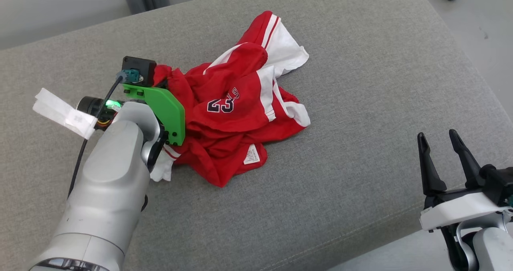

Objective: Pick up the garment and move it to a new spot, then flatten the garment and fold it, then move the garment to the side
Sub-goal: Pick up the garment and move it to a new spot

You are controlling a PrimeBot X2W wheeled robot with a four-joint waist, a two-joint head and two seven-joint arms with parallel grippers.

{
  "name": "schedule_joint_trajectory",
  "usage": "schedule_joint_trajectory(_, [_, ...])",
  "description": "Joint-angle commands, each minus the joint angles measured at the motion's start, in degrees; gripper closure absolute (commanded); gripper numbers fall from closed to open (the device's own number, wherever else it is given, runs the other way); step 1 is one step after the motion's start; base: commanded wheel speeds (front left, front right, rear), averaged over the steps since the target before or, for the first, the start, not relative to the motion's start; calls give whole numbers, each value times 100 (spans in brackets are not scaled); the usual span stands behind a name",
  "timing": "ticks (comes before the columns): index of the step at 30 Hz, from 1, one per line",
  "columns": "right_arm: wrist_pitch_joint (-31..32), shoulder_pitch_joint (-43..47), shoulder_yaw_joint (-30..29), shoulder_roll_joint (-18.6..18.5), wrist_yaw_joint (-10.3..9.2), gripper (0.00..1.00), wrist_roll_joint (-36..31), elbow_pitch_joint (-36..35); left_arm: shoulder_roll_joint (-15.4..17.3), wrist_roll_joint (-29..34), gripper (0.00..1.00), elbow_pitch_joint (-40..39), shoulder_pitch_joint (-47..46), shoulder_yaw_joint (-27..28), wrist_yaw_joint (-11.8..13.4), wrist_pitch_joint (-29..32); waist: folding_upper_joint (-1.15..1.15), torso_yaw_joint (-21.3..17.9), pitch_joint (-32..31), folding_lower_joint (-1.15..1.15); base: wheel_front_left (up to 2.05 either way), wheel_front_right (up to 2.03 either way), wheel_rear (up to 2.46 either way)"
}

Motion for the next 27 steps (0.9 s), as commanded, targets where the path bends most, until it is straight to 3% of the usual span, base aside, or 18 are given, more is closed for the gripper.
schedule_joint_trajectory(1, [-22,29,-10,13,-8,0,-50,-2,21,9,100,-32,-117,-28,-33,-133,0,21,-114,0,0,0,0])
schedule_joint_trajectory(15, [121,279,-69,166,-8,0,-215,-125,-82,96,100,-946,-812,-332,-56,-888,0,126,-641,0,0,0,0])
schedule_joint_trajectory(27, [53,374,-103,359,-8,0,-246,-92,145,48,100,-2484,-2550,-357,-83,-459,0,5,-714,0,0,0,0])
